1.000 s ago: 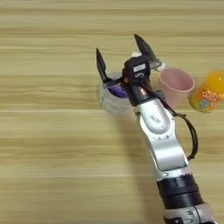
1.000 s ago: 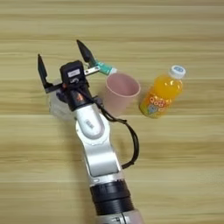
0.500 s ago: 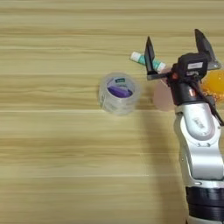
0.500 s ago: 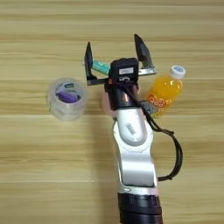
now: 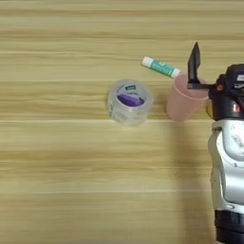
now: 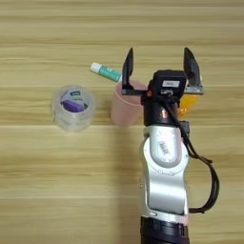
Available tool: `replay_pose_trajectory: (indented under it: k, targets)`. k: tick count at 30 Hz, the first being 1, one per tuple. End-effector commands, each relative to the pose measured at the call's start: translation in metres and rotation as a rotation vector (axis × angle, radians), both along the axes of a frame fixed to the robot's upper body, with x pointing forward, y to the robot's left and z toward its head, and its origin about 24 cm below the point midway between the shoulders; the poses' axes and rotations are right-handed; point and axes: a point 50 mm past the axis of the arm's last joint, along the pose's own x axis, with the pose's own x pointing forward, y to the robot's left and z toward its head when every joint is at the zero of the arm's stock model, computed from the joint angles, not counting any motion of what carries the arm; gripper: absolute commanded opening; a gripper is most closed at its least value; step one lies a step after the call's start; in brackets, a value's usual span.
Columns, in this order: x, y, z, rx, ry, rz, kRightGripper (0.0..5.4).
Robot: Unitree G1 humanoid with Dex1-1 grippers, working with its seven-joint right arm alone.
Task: Move the objects on the table
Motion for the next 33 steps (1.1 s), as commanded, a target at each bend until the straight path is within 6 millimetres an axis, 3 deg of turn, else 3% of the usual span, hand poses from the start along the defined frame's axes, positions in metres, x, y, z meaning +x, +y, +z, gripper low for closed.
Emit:
replay_pose_trajectory:
  k: [1,14,33]
  targets:
    - [-0.001,-0.010,0.015,-0.007,-0.067,-0.040,5.37]
    - [-0.004,-0.041,0.002,-0.002,-0.003,-0.155,5.37]
    - [0.000,-0.059,-0.018,0.063,0.103,-0.225,5.37]
